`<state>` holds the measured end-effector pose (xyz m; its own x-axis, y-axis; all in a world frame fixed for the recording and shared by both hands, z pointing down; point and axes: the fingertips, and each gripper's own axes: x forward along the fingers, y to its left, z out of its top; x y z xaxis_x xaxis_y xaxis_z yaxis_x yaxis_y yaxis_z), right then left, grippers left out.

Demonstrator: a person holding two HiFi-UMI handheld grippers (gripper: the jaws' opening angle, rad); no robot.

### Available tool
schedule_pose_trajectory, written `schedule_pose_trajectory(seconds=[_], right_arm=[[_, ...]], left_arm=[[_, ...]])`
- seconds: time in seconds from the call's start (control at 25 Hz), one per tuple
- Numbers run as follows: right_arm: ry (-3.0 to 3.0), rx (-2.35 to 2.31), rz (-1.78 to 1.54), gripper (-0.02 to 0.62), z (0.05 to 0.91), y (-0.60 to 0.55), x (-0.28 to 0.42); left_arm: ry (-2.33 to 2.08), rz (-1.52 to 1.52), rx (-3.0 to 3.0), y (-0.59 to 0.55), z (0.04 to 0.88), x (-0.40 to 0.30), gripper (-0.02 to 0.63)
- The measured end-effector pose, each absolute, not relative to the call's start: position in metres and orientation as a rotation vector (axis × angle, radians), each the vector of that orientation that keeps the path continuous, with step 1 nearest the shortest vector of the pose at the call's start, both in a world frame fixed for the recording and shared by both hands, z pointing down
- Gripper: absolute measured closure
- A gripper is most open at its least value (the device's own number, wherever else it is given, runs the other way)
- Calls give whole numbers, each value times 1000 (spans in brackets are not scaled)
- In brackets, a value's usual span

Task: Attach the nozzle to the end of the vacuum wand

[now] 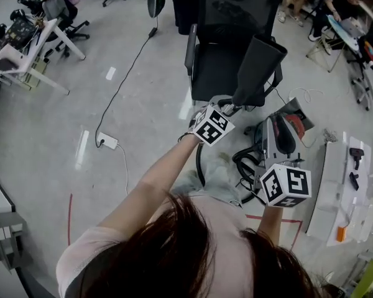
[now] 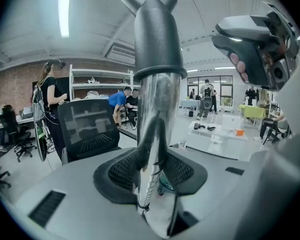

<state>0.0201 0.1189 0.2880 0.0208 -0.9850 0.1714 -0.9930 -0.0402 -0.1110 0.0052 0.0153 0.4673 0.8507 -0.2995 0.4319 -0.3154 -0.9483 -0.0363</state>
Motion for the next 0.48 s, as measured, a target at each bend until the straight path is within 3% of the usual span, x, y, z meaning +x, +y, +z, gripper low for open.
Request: schedule_pose_trajectory(seconds=[0.48], right_arm=[[-1908,2434,275,512,289,198,4]], left_arm=[[-476,671,3005,39,467,-21,453]])
